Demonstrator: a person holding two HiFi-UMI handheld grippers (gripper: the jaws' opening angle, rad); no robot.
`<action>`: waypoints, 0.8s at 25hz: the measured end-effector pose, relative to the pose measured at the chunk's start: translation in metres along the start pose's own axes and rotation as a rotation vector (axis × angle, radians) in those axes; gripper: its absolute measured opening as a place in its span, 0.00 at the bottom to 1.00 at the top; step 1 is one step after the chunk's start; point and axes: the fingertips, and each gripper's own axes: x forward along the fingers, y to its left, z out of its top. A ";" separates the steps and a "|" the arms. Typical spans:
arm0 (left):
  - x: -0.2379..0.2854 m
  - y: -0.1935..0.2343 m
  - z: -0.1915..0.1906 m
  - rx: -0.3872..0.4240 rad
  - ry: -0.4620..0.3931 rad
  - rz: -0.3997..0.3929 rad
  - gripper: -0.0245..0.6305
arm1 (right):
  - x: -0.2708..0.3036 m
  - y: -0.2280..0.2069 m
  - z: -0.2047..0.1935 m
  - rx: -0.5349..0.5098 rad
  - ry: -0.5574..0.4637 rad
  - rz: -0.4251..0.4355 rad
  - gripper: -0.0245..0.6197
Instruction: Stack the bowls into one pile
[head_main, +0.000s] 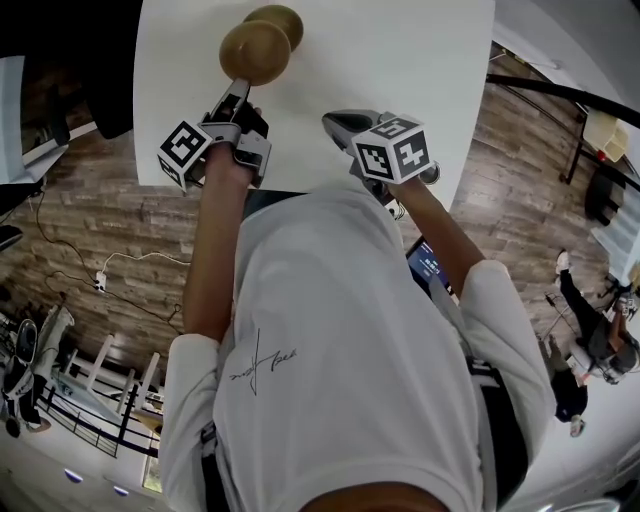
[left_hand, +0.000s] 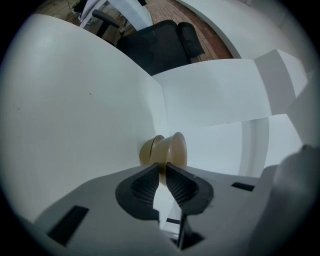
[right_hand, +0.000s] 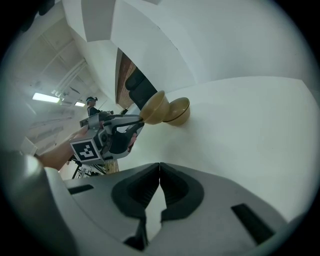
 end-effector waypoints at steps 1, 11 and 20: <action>0.001 0.001 0.000 0.003 0.007 0.004 0.10 | 0.000 0.000 0.000 0.008 -0.005 -0.003 0.05; 0.020 0.001 0.004 0.009 0.042 0.013 0.10 | -0.001 -0.008 -0.003 0.068 -0.022 -0.022 0.05; 0.030 0.000 0.007 -0.002 0.062 0.013 0.10 | -0.003 -0.008 -0.008 0.074 -0.021 -0.047 0.05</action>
